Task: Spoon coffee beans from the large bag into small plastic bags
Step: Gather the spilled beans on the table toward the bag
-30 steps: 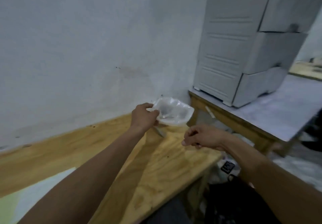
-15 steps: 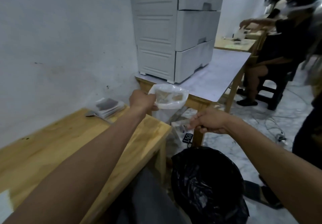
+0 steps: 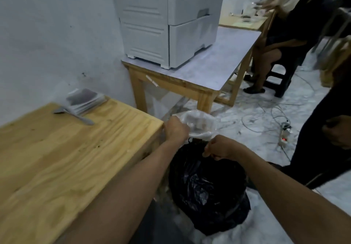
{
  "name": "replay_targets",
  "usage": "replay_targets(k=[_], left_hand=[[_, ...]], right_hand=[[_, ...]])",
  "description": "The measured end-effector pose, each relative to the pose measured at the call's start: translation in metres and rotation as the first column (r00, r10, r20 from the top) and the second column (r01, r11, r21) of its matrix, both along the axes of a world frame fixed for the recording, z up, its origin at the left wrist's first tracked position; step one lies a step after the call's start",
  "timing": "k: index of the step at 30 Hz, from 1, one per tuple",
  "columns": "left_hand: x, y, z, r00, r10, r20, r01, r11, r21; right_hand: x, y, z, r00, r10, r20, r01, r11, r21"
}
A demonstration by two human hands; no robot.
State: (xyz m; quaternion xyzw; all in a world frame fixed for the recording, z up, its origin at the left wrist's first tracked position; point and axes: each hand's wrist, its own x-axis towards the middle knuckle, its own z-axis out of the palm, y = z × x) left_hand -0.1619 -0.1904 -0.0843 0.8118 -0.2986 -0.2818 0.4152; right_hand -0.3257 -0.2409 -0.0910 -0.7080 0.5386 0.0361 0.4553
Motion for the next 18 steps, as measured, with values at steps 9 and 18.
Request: replay_targets(k=[9,18], left_hand=[[-0.034,-0.001,-0.124,0.987,-0.043,-0.155,0.090,0.945,0.315],[-0.037,0.008,-0.140,0.974,-0.117,-0.193,0.189,0.891,0.414]], right_hand=[[-0.016,0.009,-0.122,0.989,-0.132,-0.068,0.145,0.956,0.254],[-0.012,0.020,-0.120,0.978,-0.064,-0.199,0.122,0.948,0.295]])
